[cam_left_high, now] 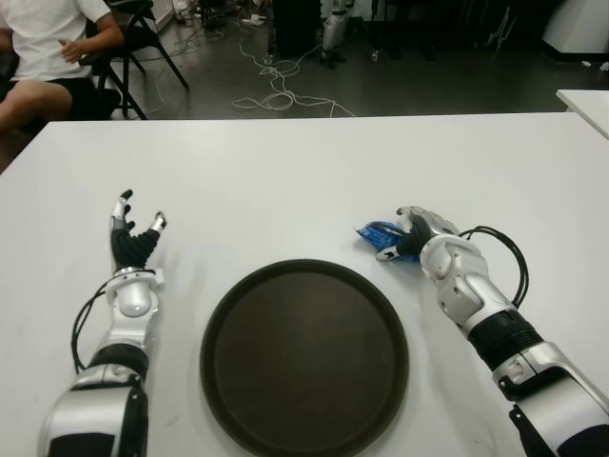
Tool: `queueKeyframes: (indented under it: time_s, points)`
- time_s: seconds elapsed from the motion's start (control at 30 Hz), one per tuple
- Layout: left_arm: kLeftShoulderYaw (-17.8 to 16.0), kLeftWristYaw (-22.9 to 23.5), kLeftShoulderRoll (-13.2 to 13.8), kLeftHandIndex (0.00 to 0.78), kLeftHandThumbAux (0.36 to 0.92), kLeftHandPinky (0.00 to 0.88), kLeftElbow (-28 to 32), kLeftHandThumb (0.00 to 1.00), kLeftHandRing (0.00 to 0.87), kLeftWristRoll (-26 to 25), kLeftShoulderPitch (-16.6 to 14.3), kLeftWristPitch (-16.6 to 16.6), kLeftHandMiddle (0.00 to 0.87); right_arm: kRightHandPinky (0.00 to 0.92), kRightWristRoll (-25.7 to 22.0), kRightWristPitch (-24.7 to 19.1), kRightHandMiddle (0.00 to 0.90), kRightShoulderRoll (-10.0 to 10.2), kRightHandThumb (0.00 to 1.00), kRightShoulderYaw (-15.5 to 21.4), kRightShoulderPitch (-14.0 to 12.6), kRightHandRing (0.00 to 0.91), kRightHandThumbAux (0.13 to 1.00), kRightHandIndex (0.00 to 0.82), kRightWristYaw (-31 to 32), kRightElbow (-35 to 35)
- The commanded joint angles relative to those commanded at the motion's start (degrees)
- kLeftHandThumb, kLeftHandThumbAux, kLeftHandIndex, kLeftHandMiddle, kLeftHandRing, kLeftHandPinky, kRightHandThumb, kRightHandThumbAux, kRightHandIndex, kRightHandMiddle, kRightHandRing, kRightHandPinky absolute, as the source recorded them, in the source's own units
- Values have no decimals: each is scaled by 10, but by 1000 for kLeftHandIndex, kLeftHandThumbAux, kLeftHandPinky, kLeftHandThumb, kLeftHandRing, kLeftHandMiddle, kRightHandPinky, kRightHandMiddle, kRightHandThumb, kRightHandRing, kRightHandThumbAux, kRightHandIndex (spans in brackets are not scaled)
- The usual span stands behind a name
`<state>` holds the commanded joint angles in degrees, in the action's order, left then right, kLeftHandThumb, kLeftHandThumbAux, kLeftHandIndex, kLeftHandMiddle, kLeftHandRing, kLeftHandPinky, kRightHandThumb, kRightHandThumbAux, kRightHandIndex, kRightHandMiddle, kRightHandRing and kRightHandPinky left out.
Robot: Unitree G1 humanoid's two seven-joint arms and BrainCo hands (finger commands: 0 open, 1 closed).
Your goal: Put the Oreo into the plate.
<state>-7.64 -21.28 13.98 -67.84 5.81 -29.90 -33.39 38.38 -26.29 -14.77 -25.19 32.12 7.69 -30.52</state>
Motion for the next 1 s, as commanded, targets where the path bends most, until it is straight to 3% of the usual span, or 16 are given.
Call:
queueKeyframes:
  time_s: [0.73,1.0]
  points:
    - [-2,-1,-2,25,732,13,3,0,24,-2,1,3,36,0,0,1,43,-4,0,-8,-1,27,661,23,20,7]
    - [-6,2,-5,26,738,13,5,0,24,-9,1,5,38,6,-4,-1,82,-11,0,-13,-4,56,651,49,50,25]
